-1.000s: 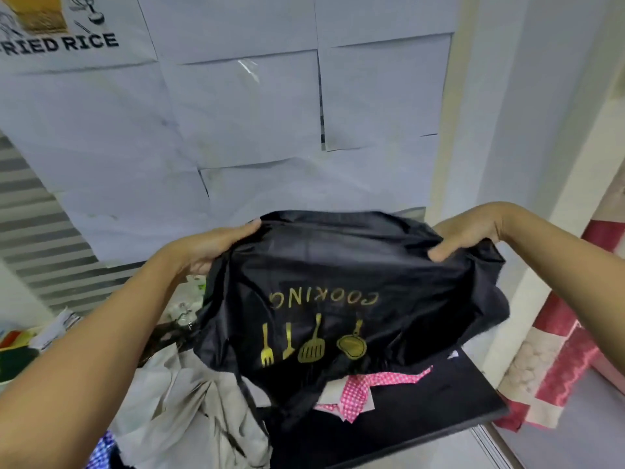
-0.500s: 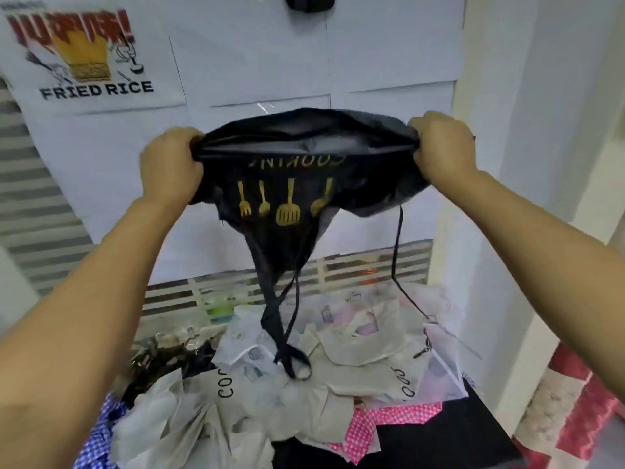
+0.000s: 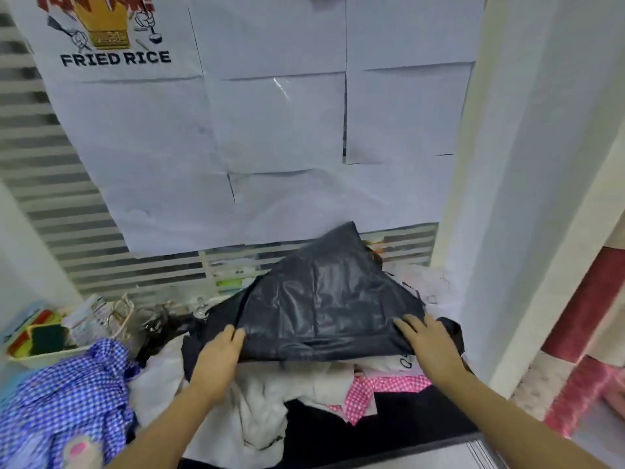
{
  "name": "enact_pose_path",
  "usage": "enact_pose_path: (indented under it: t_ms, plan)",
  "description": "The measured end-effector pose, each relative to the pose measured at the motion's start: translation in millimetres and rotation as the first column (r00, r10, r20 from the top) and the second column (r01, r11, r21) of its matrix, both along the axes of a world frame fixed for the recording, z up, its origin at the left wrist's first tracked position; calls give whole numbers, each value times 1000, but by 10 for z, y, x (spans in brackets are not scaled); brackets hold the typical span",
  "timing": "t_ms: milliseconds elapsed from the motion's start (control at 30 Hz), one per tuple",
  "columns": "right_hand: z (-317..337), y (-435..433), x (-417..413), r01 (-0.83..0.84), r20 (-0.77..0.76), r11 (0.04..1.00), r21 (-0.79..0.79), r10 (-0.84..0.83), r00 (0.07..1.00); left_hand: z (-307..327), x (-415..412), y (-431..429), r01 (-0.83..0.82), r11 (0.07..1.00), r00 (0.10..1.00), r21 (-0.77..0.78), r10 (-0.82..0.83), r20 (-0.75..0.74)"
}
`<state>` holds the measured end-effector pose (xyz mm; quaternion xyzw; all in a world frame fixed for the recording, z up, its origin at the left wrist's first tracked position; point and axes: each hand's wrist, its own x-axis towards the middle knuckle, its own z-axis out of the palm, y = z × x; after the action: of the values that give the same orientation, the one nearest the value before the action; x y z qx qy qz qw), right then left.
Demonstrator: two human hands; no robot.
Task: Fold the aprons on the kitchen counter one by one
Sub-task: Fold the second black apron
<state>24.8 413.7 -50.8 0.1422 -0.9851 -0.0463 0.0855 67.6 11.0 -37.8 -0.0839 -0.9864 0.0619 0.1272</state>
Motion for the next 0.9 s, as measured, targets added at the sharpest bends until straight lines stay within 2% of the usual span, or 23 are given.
enact_pose_path:
  t_ms: [100, 167, 233, 300, 367, 500, 567, 633, 667, 767, 833, 867, 900]
  plan:
    - [-416, -112, 440, 99, 269, 994, 41, -107, 957, -435, 345, 138, -150, 989, 964, -1, 147, 222]
    - [-731, -115, 680, 140, 313, 990, 15, -138, 940, -685, 558, 113, -204, 977, 867, -61, 209, 453]
    - [-882, -80, 854, 175, 416, 984, 13, -165, 894, -796, 706, 64, -214, 977, 804, -24, 190, 564]
    - [-970, -11, 947, 181, 445, 983, 12, -168, 880, -824, 791, 19, -215, 976, 806, 42, 153, 572]
    - [-940, 66, 998, 195, 473, 980, 33, -188, 861, -814, 845, -13, -157, 982, 862, 109, 82, 501]
    - [-894, 178, 1035, 253, 272, 966, -49, -231, 934, -819, 896, -42, -12, 966, 939, 259, -79, 335]
    - [-920, 254, 1110, 233, 323, 972, -43, -207, 924, -834, 911, -70, 60, 970, 934, 234, -138, 330]
    - [-858, 246, 1206, 158, 395, 987, 40, -161, 904, -844, 924, -86, 120, 976, 895, 182, -186, 406]
    - [-864, 245, 1244, 156, 462, 987, 44, -159, 872, -840, 928, -89, 121, 981, 852, 149, -179, 492]
    - [-863, 207, 1343, 184, 733, 982, 34, -150, 664, -793, 915, -92, 75, 990, 634, 122, -142, 760]
    - [-797, 155, 1332, 297, 764, 946, -131, -94, 639, -750, 876, -88, -14, 984, 546, 178, -142, 826]
    - [-763, 131, 1298, 380, 742, 886, -267, -63, 668, -720, 846, -76, -92, 966, 553, 241, -152, 819]
    - [-727, 91, 1239, 447, 705, 810, -380, -60, 706, -702, 803, -58, -169, 934, 601, 316, -156, 784]
